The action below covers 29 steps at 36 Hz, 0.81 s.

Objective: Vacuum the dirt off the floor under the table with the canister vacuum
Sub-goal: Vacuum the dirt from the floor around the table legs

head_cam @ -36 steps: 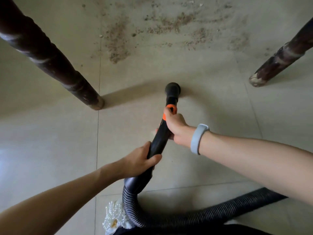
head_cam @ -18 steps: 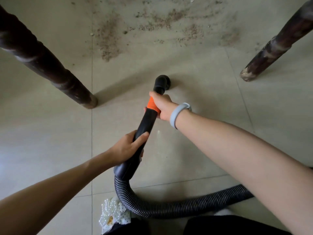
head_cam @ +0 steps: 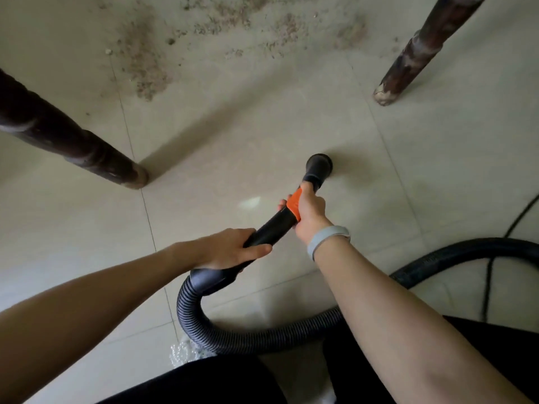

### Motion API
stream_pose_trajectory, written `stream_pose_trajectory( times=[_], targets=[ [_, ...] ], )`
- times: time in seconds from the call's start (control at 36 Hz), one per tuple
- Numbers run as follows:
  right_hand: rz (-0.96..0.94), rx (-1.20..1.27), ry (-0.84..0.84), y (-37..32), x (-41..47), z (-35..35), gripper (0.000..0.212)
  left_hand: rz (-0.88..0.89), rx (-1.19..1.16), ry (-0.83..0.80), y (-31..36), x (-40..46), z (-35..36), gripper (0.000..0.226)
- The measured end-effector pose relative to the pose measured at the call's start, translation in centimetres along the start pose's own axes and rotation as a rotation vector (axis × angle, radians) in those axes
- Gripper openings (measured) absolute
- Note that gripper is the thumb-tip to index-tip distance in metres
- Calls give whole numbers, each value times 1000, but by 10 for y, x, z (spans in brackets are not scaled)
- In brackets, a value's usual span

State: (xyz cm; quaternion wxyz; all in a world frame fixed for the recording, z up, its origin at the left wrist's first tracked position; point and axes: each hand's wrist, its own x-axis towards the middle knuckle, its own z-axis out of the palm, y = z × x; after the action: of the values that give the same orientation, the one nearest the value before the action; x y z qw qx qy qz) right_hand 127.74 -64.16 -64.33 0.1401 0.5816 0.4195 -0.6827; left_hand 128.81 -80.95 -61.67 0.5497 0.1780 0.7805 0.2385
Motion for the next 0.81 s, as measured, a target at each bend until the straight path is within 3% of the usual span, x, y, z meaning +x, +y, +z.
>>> stream_pose_trajectory(
  times=[0.17, 0.5, 0.81],
  targets=[
    [29, 192, 16, 23, -15, -2, 22, 33, 148, -82, -18, -4, -22, 39],
    [75, 306, 71, 77, -35, -10, 26, 60, -108, -253, -48, -25, -7, 25],
    [27, 48, -123, 88, -46, 69, 28, -25, -411, -85, -80, -48, -7, 35]
  ],
)
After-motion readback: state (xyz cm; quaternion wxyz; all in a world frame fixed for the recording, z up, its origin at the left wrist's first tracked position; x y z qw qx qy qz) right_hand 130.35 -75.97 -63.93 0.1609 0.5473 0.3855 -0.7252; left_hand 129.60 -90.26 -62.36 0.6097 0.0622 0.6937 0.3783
